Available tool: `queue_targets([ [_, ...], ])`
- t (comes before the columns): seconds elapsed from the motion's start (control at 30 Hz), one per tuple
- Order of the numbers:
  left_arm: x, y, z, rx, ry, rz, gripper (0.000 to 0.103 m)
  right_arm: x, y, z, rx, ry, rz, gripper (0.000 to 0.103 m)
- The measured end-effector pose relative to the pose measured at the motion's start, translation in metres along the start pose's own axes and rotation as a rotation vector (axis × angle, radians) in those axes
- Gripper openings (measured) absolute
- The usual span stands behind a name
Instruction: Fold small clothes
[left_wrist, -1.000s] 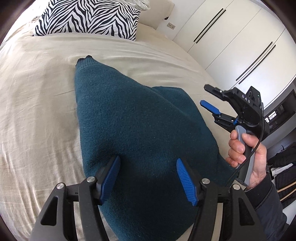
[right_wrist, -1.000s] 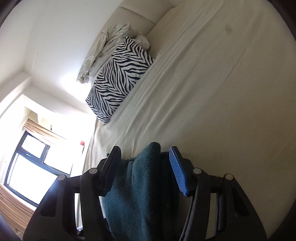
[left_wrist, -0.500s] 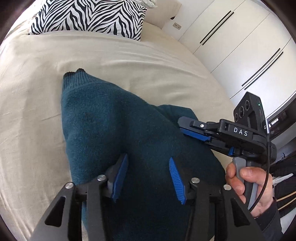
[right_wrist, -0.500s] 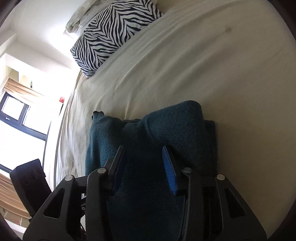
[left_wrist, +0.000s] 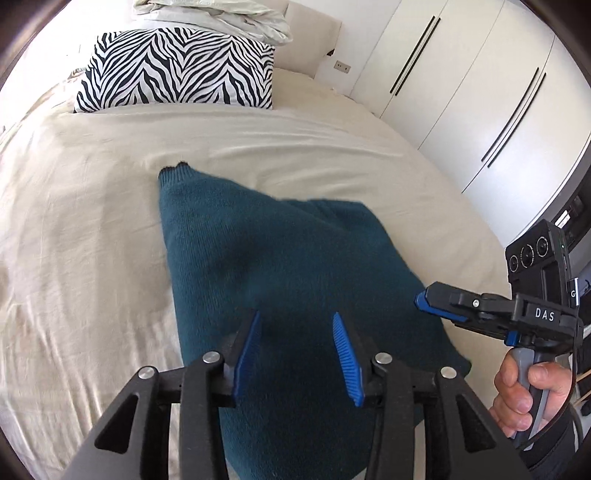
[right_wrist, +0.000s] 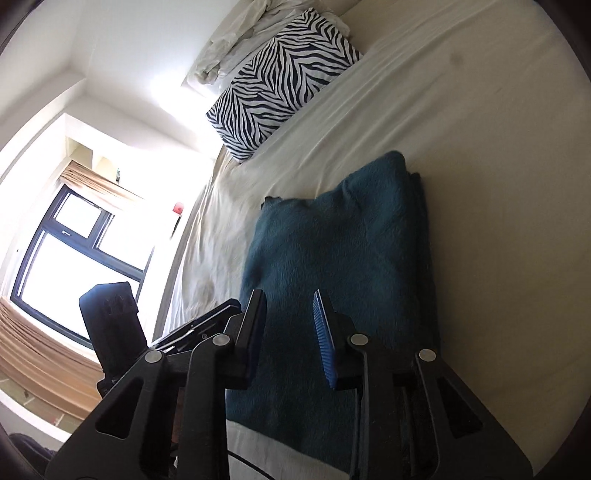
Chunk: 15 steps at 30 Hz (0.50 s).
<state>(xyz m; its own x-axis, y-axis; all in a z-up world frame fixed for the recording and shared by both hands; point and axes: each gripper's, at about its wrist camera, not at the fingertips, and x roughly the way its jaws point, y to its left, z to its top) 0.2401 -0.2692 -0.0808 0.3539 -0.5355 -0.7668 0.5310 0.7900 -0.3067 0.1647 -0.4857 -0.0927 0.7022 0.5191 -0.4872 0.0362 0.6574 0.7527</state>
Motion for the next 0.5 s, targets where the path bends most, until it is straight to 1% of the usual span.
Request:
queue_targets([
  [0.03,0.009,-0.001,-0.007,0.014,0.018,0.010,0.045,0.005,-0.007,-0.010,0.012,0.025,-0.030,0.035],
  [0.07,0.015,-0.001,-0.013,0.027,0.014,0.013,0.045,0.008,-0.021,-0.020,0.035,0.042,-0.057,0.035],
  [0.1,0.017,-0.001,-0.016,0.039,0.003,0.015,0.045,0.009,-0.037,-0.030,0.065,0.041,-0.027,0.033],
  [0.13,0.017,-0.002,-0.016,0.045,0.000,0.022,0.045,0.005,-0.048,-0.036,0.094,0.018,0.021,0.033],
  [0.17,0.013,-0.002,-0.014,0.038,-0.002,0.019,0.045,-0.001,-0.054,-0.041,0.122,-0.005,0.047,0.033],
  [0.2,0.007,0.000,-0.013,0.021,-0.010,0.003,0.046,-0.009,-0.053,-0.043,0.137,-0.020,0.044,0.035],
  [0.23,-0.001,0.003,-0.012,0.000,-0.027,-0.013,0.046,-0.018,-0.048,-0.045,0.130,-0.032,0.024,0.040],
  [0.27,-0.010,0.004,-0.013,-0.014,-0.051,-0.016,0.049,-0.028,-0.042,-0.047,0.112,-0.055,0.007,0.044],
  [0.3,-0.020,0.008,-0.014,-0.021,-0.080,-0.009,0.053,-0.038,-0.037,-0.047,0.097,-0.086,-0.005,0.054],
  [0.33,-0.029,0.012,-0.016,-0.030,-0.111,0.003,0.065,-0.048,-0.033,-0.047,0.086,-0.113,-0.011,0.061],
  [0.37,-0.035,0.018,-0.017,-0.047,-0.133,0.014,0.076,-0.056,-0.032,-0.045,0.082,-0.129,-0.019,0.064],
  [0.4,-0.036,0.025,-0.018,-0.067,-0.136,0.017,0.079,-0.062,-0.033,-0.041,0.087,-0.133,-0.034,0.066],
  [0.43,-0.032,0.033,-0.019,-0.091,-0.116,0.017,0.080,-0.064,-0.034,-0.036,0.091,-0.124,-0.047,0.066],
  [0.5,-0.019,0.051,-0.019,-0.167,-0.054,-0.006,0.080,-0.057,-0.038,-0.024,0.102,-0.064,-0.087,0.066],
])
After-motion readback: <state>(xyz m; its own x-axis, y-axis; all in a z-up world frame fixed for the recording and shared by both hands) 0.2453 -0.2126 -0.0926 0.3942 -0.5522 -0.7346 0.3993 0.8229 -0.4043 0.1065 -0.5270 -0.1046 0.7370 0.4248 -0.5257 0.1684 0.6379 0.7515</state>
